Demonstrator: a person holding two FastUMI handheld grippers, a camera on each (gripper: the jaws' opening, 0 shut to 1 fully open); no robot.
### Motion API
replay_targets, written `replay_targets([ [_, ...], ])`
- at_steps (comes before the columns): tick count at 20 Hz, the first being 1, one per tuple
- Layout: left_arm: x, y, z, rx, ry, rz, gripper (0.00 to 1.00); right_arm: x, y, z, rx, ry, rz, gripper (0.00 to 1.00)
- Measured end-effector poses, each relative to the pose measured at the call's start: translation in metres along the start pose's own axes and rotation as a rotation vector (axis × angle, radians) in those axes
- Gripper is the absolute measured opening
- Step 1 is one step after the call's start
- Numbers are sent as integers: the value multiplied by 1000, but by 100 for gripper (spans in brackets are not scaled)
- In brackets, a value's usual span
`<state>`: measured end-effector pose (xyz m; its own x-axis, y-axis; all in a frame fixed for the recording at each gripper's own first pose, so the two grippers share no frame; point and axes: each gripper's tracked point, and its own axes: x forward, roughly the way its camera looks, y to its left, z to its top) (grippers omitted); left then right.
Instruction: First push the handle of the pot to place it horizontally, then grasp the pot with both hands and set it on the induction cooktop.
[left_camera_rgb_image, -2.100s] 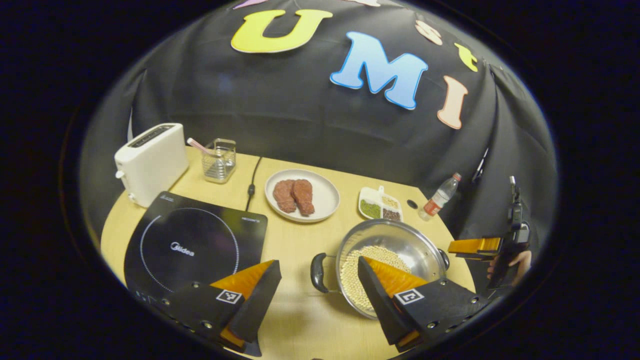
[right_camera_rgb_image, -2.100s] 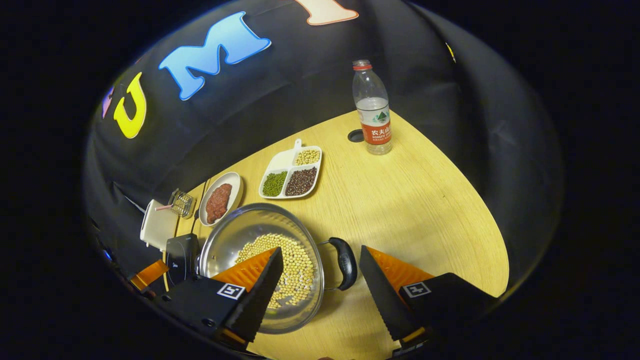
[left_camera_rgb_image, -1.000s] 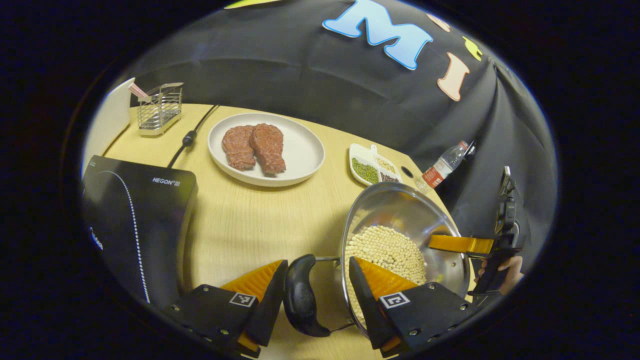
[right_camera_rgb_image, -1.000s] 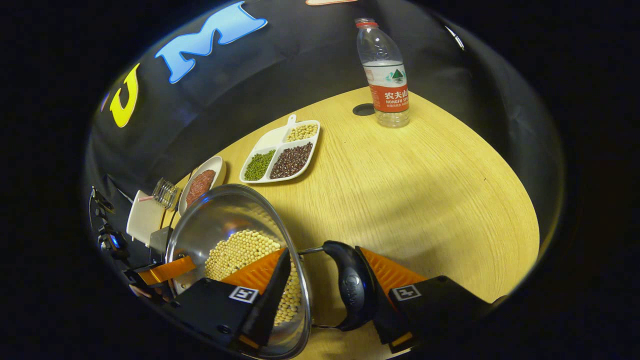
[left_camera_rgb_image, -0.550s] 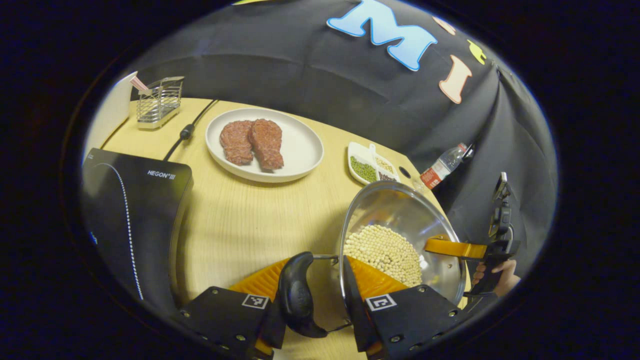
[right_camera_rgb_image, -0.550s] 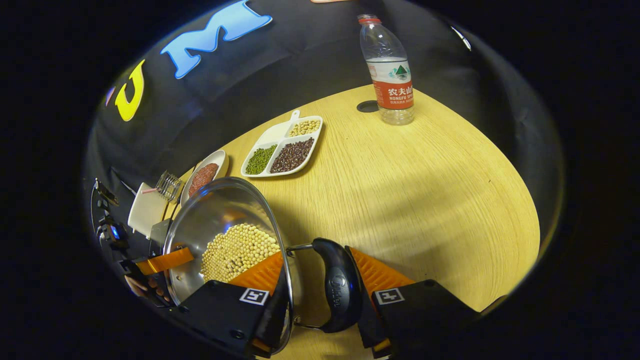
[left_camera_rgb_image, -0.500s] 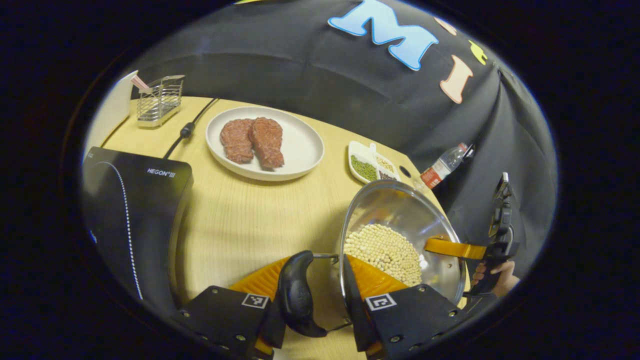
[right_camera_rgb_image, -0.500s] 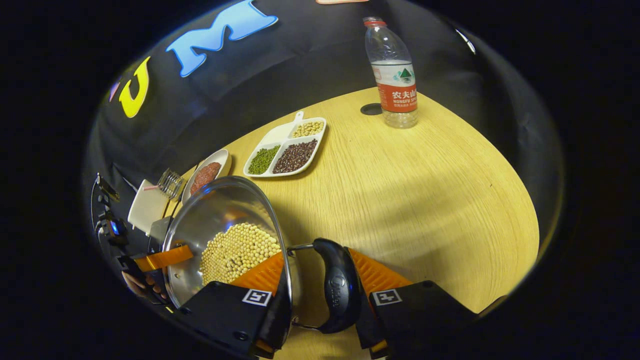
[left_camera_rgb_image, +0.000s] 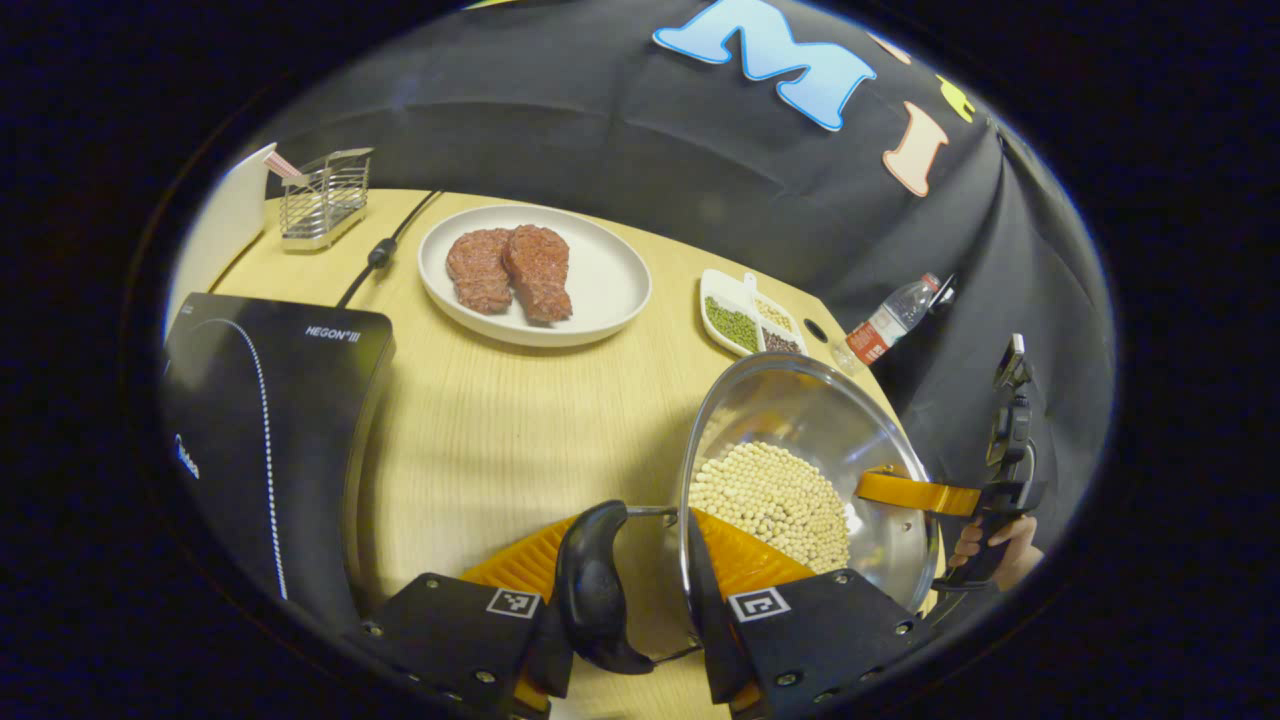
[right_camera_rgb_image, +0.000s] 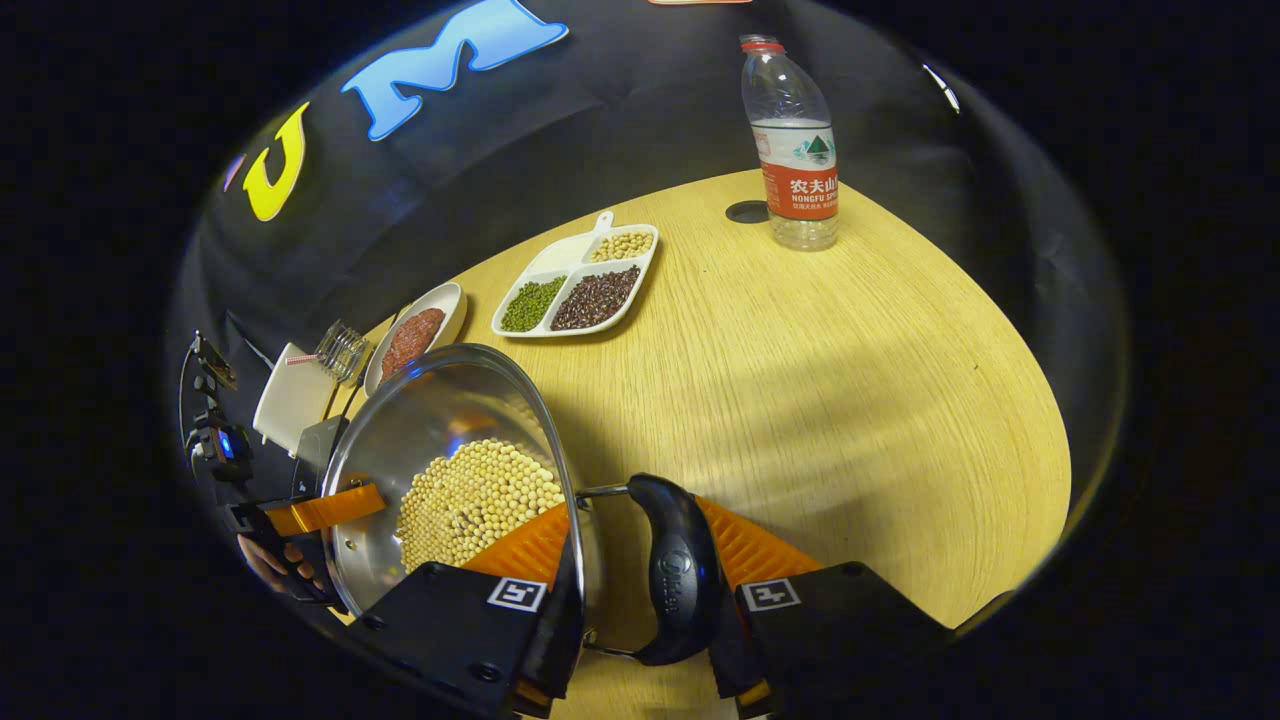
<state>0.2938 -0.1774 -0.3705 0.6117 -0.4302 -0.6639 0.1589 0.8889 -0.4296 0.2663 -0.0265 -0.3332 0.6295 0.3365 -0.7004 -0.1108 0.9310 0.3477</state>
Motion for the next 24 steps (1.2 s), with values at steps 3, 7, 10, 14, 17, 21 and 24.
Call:
replay_targets([
  [3,-22,-1,-4,3,-5,2,53,-18,8,-10,-2,2,-3,56],
  [7,-61,-4,-10,4,-12,12,49,-45,25,-25,13,29,6,56],
  [10,-93,-3,-19,-23,-11,17,49,-68,40,-34,0,26,4,56],
  [14,-140,6,-33,-50,13,37,56,-100,67,-56,-5,44,10,56],
  [17,-172,15,-36,-62,-5,40,55,-118,92,-67,-16,35,16,56],
  [21,-216,39,-39,-68,-29,42,55,-133,129,-81,-30,28,29,56],
  [24,-242,64,-35,-86,-53,57,55,-137,160,-91,-23,40,39,53],
])
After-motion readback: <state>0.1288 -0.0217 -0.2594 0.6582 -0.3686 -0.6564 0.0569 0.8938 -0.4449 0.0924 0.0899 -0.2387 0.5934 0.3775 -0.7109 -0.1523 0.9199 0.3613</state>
